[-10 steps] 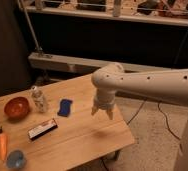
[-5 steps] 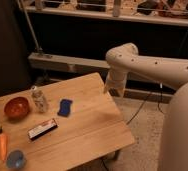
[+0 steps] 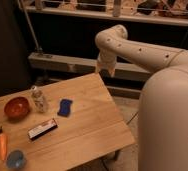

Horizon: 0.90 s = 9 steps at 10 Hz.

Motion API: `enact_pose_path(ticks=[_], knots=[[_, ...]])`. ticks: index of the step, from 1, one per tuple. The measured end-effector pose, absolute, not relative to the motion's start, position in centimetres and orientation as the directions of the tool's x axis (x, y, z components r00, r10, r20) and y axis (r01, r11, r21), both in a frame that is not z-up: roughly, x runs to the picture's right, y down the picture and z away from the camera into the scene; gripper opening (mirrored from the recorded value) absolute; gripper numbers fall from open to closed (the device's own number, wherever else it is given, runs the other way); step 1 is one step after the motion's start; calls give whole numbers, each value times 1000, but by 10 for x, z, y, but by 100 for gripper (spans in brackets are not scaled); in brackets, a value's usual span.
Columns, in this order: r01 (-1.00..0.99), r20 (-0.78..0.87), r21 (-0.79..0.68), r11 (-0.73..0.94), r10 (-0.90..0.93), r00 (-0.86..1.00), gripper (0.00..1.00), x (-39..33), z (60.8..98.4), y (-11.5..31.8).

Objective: Move the arm in a circular motion

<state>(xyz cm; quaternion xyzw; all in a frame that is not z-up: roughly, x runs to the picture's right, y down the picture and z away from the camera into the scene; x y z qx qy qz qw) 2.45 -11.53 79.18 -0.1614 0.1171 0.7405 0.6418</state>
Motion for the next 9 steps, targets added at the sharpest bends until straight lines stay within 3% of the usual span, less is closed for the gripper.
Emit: enact_pose_path(ticks=[4,9], knots=[[-948,-448,-316,20,878,168,65,-111,787,-103],[-765,-450,-588,263,680,579,65,-209,757,-25]])
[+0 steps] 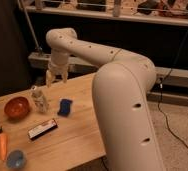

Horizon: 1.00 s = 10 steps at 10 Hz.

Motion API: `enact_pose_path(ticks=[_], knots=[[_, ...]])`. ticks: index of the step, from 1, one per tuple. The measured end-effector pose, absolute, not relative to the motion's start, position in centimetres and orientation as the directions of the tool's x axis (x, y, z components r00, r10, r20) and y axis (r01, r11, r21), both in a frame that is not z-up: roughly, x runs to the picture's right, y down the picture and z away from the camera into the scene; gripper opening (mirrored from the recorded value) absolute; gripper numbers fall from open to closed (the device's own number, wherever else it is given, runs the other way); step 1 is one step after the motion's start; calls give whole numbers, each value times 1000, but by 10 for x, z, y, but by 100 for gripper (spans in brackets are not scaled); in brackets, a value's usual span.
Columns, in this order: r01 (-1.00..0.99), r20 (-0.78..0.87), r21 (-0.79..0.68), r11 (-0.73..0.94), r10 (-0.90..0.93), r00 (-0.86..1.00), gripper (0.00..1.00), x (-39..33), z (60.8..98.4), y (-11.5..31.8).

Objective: Move the arm in a circular motion

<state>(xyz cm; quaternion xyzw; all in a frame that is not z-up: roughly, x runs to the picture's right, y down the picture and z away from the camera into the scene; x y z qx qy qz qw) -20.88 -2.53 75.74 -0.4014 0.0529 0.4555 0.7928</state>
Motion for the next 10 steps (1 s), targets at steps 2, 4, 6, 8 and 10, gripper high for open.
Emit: enact_pose_path(ticks=[2,4,6,8,10], knots=[[-695,-435,-641,328,590,680,65,-213,738,5],[-649,-427,-658,381,521,739,65,-205,723,31],[-621,-432,-665,415,465,773,65,-196,712,62],[-613,-454,-668,421,422,785,65,-184,704,96],[-652,-497,-643,401,429,754,65,-165,704,111]])
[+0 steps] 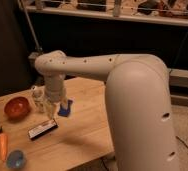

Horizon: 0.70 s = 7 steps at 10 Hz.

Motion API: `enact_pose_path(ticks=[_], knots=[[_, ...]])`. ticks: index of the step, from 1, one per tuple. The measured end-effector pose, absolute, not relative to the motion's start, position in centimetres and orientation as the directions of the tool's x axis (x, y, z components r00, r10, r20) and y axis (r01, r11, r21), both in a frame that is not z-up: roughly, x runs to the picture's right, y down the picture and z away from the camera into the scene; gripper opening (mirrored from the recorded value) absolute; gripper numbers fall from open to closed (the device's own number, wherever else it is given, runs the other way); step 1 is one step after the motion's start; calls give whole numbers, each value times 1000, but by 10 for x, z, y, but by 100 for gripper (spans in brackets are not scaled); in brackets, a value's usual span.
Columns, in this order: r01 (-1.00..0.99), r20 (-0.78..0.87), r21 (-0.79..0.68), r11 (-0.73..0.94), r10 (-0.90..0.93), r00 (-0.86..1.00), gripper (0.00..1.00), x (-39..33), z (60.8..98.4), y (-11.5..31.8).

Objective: Move the arm in a circular motion

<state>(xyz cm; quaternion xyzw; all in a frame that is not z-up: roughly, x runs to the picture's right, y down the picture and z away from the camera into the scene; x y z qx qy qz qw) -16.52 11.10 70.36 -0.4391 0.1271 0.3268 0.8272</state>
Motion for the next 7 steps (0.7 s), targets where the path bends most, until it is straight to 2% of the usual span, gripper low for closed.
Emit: enact_pose_path(ticks=[3,7], knots=[[-776,-588,-530,343,511,627,65,-110,706,118],[-947,-671,-279,161,673,311,65,-3,704,108]])
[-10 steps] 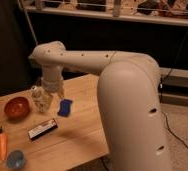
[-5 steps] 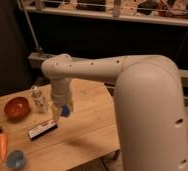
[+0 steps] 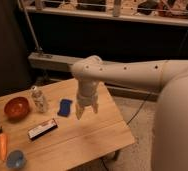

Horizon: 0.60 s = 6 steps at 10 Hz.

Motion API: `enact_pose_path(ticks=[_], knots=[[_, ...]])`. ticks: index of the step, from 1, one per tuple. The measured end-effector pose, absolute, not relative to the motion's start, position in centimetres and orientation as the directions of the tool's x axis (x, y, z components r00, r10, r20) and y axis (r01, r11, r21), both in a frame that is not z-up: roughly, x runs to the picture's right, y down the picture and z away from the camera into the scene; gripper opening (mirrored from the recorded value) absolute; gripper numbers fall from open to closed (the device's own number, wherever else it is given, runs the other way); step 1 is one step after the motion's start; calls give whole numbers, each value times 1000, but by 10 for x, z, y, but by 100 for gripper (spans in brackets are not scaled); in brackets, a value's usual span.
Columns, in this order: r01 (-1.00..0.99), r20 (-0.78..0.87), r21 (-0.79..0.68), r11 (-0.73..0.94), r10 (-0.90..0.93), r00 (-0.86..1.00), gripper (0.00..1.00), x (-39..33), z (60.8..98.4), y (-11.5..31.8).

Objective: Move the arm in a circular motion

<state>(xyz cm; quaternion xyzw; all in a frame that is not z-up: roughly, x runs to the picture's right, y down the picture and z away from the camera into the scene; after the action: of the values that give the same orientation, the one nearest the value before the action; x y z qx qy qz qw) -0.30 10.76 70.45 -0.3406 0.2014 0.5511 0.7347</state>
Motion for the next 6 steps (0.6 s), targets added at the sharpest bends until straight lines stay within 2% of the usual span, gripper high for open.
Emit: enact_pose_path(ticks=[3,6], knots=[[-992,-632,-122,33,768,104,65,62,715,77],[-999,-548,-1,-45,836,-38,65,106,746,26]])
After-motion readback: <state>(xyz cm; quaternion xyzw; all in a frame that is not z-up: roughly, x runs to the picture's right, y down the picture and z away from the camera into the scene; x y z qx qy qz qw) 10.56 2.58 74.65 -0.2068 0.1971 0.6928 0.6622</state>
